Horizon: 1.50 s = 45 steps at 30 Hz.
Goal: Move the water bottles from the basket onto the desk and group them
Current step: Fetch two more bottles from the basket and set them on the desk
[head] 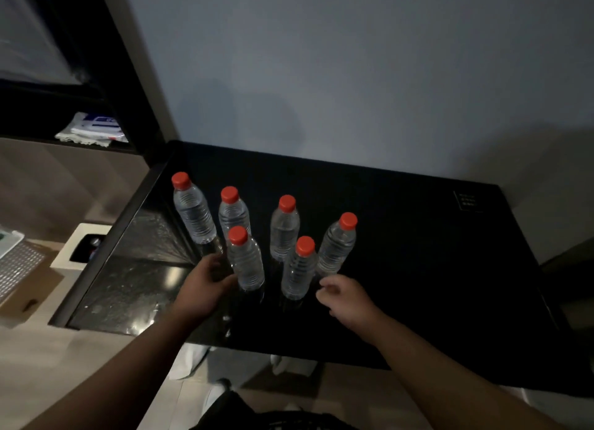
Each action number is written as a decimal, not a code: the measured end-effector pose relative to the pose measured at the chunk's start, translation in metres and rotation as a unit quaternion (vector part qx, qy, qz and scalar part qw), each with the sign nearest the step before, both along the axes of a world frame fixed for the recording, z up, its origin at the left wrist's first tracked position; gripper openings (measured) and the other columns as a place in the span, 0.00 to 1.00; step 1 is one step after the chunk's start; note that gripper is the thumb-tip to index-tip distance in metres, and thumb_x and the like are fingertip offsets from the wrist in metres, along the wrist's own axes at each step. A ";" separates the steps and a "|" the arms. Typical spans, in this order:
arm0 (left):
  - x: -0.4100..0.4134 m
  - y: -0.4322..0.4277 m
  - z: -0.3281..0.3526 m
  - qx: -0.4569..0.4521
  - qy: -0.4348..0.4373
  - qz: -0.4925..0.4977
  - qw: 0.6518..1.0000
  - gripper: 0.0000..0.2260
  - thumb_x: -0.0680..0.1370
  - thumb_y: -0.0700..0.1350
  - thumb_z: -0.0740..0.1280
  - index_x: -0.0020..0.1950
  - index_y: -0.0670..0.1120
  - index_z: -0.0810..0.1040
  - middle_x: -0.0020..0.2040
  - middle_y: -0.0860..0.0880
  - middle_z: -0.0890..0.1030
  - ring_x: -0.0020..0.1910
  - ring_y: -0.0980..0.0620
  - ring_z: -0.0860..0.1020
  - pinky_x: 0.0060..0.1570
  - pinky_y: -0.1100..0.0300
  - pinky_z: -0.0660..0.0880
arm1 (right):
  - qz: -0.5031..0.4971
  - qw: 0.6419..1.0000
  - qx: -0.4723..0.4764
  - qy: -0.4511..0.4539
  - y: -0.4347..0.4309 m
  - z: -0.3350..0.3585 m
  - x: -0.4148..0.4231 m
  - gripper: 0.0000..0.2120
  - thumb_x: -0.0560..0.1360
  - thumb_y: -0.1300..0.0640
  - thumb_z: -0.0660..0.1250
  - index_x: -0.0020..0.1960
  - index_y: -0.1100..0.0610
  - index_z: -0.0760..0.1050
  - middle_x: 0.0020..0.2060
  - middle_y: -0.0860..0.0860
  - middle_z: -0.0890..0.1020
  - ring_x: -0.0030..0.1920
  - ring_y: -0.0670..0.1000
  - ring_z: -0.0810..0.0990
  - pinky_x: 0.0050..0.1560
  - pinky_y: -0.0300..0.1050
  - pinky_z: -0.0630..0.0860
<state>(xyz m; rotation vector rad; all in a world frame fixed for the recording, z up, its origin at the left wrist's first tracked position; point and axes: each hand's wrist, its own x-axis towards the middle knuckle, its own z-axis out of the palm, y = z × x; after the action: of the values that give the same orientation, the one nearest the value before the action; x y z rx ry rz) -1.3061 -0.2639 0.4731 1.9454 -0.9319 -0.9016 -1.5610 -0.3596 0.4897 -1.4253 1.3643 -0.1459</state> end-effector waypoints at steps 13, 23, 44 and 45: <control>-0.007 0.264 -0.055 0.245 0.075 0.120 0.959 0.07 0.74 0.41 0.71 0.49 0.50 0.77 0.49 0.46 0.83 0.45 0.52 0.81 0.44 0.63 0.75 | 0.288 0.947 0.095 0.109 0.107 -0.077 0.021 0.08 0.74 0.58 0.70 0.53 0.53 0.77 0.52 0.52 0.82 0.52 0.46 0.80 0.45 0.28 0.72; 0.035 0.400 -0.095 0.294 0.144 0.158 0.932 0.06 0.74 0.44 0.69 0.50 0.47 0.78 0.48 0.46 0.82 0.48 0.50 0.80 0.50 0.58 0.75 | 0.436 0.879 0.015 0.195 0.175 -0.082 0.152 0.07 0.73 0.58 0.68 0.36 0.53 0.76 0.33 0.47 0.79 0.35 0.44 0.76 0.39 0.39 0.72; 0.232 0.594 -0.060 0.106 0.188 0.472 0.855 0.09 0.72 0.48 0.72 0.51 0.51 0.81 0.47 0.51 0.83 0.48 0.55 0.80 0.49 0.61 0.74 | 0.558 0.823 0.029 0.097 0.358 -0.058 0.483 0.07 0.74 0.57 0.69 0.53 0.53 0.79 0.47 0.50 0.83 0.46 0.48 0.82 0.46 0.42 0.79; 0.244 0.591 -0.057 0.098 0.200 0.480 0.848 0.11 0.70 0.51 0.72 0.50 0.52 0.81 0.46 0.51 0.83 0.46 0.54 0.80 0.49 0.60 0.75 | 0.565 0.819 0.027 0.095 0.358 -0.062 0.499 0.06 0.74 0.57 0.69 0.51 0.51 0.80 0.46 0.50 0.83 0.46 0.48 0.82 0.49 0.45 0.80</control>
<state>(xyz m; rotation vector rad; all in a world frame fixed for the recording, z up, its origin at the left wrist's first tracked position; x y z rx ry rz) -1.0617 0.3268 0.4162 1.9182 0.4098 -0.7306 -1.0616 -0.0021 0.4278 -2.0045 0.4605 0.8236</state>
